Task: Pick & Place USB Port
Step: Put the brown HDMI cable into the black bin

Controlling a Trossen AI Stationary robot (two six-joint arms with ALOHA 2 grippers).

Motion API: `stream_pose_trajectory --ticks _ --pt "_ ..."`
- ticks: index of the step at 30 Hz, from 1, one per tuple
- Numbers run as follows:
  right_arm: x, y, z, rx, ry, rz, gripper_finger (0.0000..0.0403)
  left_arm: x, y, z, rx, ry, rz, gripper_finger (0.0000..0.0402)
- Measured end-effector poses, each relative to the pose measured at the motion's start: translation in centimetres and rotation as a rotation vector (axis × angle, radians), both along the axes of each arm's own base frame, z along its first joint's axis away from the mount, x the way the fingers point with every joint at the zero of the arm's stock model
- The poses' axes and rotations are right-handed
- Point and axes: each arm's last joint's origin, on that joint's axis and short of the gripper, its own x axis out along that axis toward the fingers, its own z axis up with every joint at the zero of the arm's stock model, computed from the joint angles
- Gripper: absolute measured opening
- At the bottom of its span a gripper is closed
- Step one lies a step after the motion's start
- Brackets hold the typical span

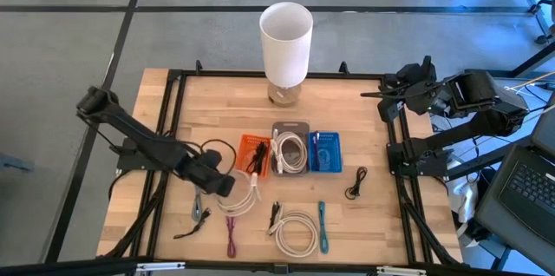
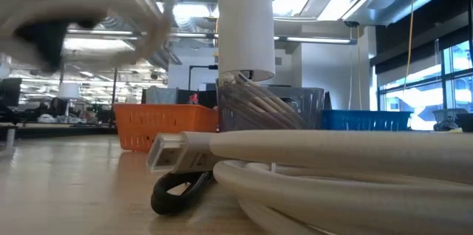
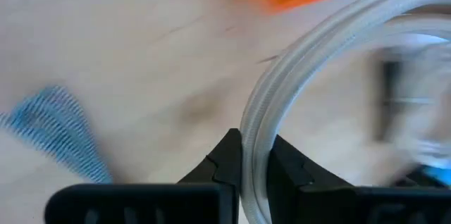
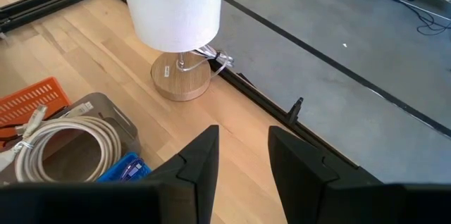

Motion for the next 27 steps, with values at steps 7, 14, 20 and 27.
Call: stream_pose_trajectory --ticks 7,14,20,27 --pt "0.0 0.0 0.0 -0.006 -0.001 -0.004 0.0126 -0.3 1.8 7.7 0.228 -0.414 0.003 0.0028" --pt "0.0 0.0 0.0 -0.007 -0.004 -0.008 0.0126 0.9 6.1 15.8 0.537 -0.668 -0.049 0.0028" --pt "0.1 0.0 0.0 -0.007 -0.003 -0.008 0.0126 3.4 10.9 20.2 0.635 -0.615 -0.184 0.0028" --pt "0.3 0.0 -0.1 -0.010 0.005 -0.005 0.0126 8.2 15.9 20.0 0.548 -0.325 -0.375 0.0028"
